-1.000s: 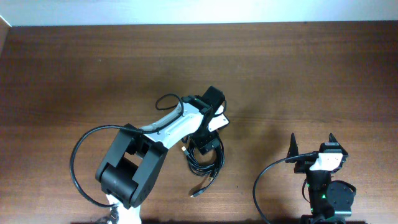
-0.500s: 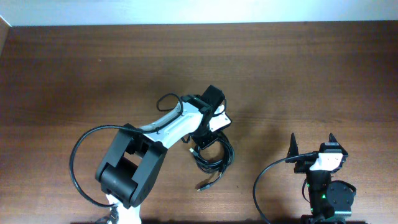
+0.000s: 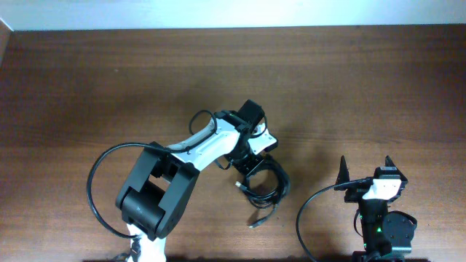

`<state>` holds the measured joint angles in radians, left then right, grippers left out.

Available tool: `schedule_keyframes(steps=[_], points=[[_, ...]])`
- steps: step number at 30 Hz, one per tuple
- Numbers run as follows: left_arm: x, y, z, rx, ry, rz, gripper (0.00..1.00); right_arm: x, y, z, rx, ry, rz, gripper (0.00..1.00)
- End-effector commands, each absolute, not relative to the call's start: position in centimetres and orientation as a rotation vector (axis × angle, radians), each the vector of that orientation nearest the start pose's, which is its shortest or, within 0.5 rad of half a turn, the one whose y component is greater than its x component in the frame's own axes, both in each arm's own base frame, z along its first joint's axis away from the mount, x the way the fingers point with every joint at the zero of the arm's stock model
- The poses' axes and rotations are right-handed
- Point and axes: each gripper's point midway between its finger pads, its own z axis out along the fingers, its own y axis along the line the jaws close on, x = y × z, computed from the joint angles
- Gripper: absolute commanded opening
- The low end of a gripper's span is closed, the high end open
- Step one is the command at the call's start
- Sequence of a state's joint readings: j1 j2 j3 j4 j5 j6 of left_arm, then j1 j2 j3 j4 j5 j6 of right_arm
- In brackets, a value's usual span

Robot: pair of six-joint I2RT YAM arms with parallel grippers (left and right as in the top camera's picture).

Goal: Untangle cables
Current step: 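Lift the cable bundle with the left gripper toward the right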

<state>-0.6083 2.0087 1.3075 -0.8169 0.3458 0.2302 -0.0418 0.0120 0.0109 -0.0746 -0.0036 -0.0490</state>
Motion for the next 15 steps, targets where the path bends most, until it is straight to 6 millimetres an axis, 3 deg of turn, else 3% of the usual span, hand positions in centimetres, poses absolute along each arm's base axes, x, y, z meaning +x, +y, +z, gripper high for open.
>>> schedule_keyframes(steps=[1, 4, 15], points=[[26.7, -30.5, 4.4, 1.249, 2.694, -0.930, 0.00, 24.6, -1.2, 15.5, -0.001, 1.651, -0.073, 0.99], [26.8, -32.5, 6.4, 1.231, 2.592, -1.094, 0.00, 24.6, -1.2, 15.5, -0.001, 1.650, -0.073, 0.99], [28.3, -34.0, 7.4, 0.994, 2.640, -1.179, 0.00, 24.6, -1.2, 15.5, -0.001, 1.651, -0.073, 0.99]])
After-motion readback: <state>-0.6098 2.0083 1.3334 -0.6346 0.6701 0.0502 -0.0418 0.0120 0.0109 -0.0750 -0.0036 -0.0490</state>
